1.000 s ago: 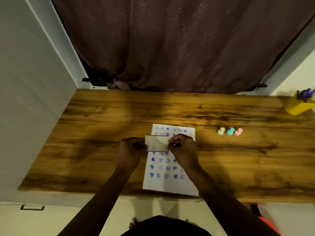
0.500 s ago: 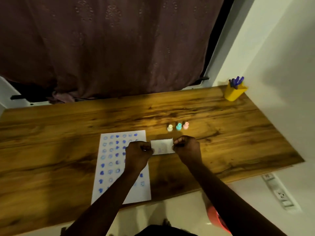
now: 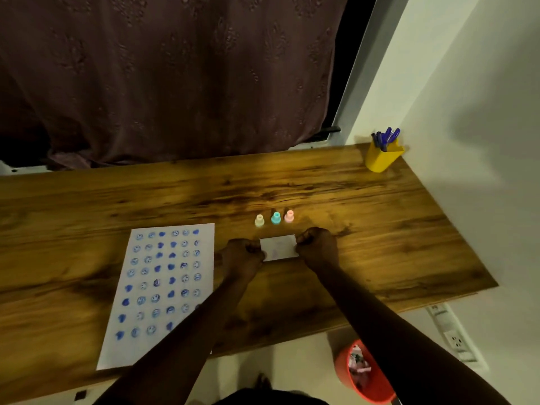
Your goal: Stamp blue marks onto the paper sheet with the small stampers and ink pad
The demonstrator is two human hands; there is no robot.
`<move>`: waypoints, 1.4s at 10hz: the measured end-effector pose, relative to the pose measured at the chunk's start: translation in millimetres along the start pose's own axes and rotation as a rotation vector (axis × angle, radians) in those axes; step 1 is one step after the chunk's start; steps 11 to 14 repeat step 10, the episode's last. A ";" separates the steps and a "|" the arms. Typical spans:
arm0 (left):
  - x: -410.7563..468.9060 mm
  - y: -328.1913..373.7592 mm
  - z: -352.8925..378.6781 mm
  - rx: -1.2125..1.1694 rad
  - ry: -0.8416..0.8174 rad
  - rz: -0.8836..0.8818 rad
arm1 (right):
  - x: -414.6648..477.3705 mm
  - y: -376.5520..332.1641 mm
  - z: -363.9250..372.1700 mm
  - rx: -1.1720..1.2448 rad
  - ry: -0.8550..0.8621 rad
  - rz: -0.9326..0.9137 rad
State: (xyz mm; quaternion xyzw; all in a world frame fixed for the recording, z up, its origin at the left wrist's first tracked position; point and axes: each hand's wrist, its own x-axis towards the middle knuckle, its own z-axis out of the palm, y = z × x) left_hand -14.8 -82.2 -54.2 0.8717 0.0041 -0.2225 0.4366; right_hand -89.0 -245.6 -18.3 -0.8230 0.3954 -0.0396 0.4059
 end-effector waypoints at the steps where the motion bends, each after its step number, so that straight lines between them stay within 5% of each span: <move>1: 1.3 -0.1 3.9 0.003 -0.001 -0.004 | 4.4 2.9 -0.1 0.010 -0.008 0.002; 6: 5.8 7.8 -11.0 0.097 -0.028 0.079 | 8.1 5.5 -1.2 -0.061 -0.025 0.019; 8: -4.5 3.8 -54.9 0.035 0.169 0.248 | -18.3 -19.6 4.3 -0.057 0.170 -0.233; 10: -20.2 -1.7 -127.3 0.095 0.312 0.459 | -51.4 -87.0 32.8 -0.102 0.084 -0.606; 14: -20.2 -1.7 -127.3 0.095 0.312 0.459 | -51.4 -87.0 32.8 -0.102 0.084 -0.606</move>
